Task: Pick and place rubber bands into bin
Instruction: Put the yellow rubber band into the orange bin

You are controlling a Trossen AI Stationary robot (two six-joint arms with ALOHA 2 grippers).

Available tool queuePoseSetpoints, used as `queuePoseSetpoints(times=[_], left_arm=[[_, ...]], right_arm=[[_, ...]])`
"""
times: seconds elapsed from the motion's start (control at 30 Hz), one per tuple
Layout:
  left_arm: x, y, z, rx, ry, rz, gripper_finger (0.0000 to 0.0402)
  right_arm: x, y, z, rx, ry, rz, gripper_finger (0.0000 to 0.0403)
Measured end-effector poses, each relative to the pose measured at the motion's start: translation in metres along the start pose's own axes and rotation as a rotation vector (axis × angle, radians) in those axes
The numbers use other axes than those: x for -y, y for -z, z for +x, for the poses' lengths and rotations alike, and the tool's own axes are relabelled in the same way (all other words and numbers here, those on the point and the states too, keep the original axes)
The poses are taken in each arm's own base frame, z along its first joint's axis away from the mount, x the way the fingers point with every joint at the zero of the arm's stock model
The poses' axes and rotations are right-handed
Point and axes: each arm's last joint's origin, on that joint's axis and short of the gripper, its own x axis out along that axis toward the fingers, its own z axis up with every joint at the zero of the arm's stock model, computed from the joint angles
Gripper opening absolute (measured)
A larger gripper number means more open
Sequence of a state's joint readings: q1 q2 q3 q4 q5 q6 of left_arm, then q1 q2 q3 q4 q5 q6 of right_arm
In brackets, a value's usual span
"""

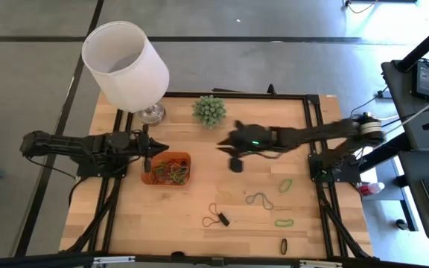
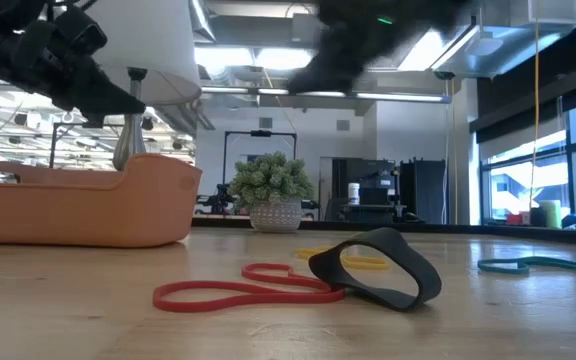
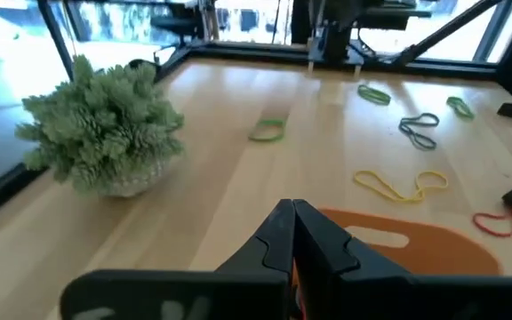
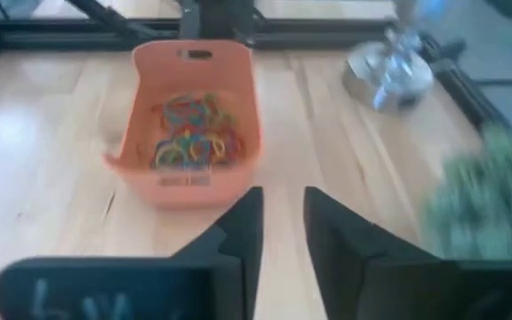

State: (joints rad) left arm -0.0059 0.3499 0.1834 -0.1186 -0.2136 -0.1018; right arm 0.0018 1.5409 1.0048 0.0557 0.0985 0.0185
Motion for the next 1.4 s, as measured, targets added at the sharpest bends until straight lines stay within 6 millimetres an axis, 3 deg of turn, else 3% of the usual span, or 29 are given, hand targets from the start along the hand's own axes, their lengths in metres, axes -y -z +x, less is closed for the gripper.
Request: queuePoseSetpoints(times=[0.13,0.23,0.33,0.53,0.77,0.97,1.13,1.4], left_arm=[[0.003,-0.01,0.008,-0.056,-0.009,-0.029,0.0002],[0.006,-0.025,0.018,-0.095,-0.014,-0.02,0.0002],[0.014,-0.044,0.033,-0.14,-0.007,0.02,0.0001],[0.045,-0.08,0.081,-0.266,0.028,0.16,0.0001],[0.092,-0.103,0.144,-0.451,0.077,0.327,0.0003],[0.125,-0.11,0.187,-0.48,0.13,0.409,0.0007],[0.147,-0.108,0.219,-0.498,0.226,0.424,0.0043],[0.164,-0.071,0.256,-0.651,0.281,0.471,0.0125]], right_arm=[[0.0,0.046,-0.045,0.013,-0.004,0.101,0.0041],[-0.001,0.076,-0.07,0.012,0.02,0.143,0.001],[-0.003,0.098,-0.087,0.043,0.02,0.175,0.0009],[0.001,0.137,-0.105,0.026,0.022,0.265,0.0024],[0.003,0.179,-0.108,-0.075,0.04,0.359,0.0011],[0.004,0.187,-0.108,-0.103,0.048,0.363,0.0009],[0.004,0.187,-0.108,-0.103,0.046,0.364,0.0019],[0.004,0.186,-0.108,-0.103,0.037,0.365,0.0023]])
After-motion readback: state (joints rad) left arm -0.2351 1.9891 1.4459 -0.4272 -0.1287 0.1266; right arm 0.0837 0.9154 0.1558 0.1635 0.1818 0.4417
